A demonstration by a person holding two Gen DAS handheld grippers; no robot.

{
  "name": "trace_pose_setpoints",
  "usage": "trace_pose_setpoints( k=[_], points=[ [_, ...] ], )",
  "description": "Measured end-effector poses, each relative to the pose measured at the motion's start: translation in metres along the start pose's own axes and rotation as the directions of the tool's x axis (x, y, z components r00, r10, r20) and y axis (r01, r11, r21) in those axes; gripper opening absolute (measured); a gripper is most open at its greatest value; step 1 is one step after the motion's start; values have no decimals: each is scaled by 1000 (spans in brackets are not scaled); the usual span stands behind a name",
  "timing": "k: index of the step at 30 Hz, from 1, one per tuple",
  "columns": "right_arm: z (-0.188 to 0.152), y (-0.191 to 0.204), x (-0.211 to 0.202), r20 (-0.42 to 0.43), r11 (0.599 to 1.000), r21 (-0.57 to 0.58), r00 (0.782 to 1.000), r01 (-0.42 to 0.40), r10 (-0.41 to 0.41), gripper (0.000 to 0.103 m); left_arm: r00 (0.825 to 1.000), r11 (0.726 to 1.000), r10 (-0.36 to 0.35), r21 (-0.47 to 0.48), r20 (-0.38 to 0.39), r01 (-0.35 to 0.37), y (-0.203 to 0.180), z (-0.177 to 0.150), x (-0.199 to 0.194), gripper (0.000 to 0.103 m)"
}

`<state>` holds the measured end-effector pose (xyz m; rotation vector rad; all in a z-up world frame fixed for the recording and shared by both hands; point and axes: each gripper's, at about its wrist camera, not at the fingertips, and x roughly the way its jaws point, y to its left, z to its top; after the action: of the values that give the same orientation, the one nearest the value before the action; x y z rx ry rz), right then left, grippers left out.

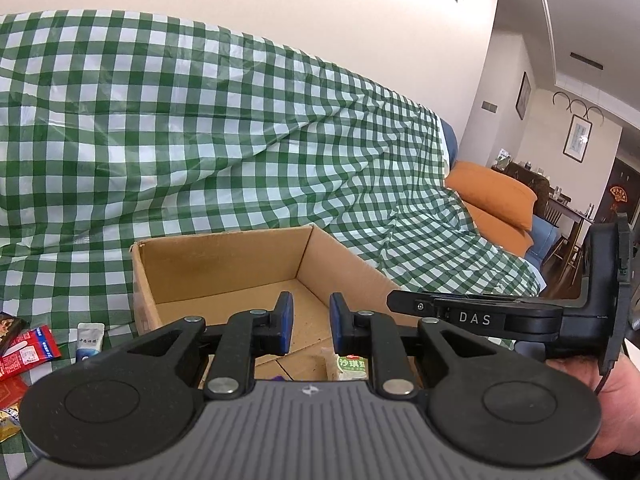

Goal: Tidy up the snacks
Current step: 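Carry both snacks over the cardboard box and open both tools to drop them, then move both open tools back toward the snack pile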

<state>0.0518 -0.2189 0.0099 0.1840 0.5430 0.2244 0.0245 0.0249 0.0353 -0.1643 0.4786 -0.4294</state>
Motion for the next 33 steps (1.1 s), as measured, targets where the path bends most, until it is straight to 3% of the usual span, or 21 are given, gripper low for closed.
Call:
trace_pose_setpoints(
  k=[8,13,16,19,21,22,24,26,29,30,33],
  points=[
    [-1,-1,0,8,1000,1,1000,8,-8,48,1000,1000,31,-2,-1,-31,4,0,-3,21],
    [-2,0,1,13,1000,14,1000,10,-10,48,993,993,116,-31,3,-116,17,2,-10,21],
    [-2,3,2,16,1000,16,1000,4,-5,49,982,980,190,-63,1,-189,30,4,-17,21],
    [-3,9,4,14,1000,14,1000,-11,11,49,950,946,311,-87,-29,-313,48,5,-22,21],
    [-5,16,6,13,1000,12,1000,-22,22,49,900,896,428,-96,-83,-434,64,3,-22,21],
    [-6,20,6,12,1000,7,999,-30,30,49,862,860,493,-87,-117,-503,72,0,-22,21],
    [-9,30,8,9,999,-4,999,-45,45,49,743,752,644,-31,-182,-659,88,-5,-22,26],
    [-10,39,10,4,998,-12,998,-62,62,49,616,637,757,33,-216,-770,104,-10,-24,46],
    [-12,54,12,0,996,-26,996,-88,88,49,475,499,858,97,-194,-861,127,-27,-35,54],
    [-13,58,13,-2,995,-31,995,-96,96,49,434,462,878,117,-202,-879,134,-32,-36,54],
    [-15,70,15,-13,993,-38,993,-115,115,49,355,389,911,157,-208,-908,151,-38,-38,54]
  ],
)
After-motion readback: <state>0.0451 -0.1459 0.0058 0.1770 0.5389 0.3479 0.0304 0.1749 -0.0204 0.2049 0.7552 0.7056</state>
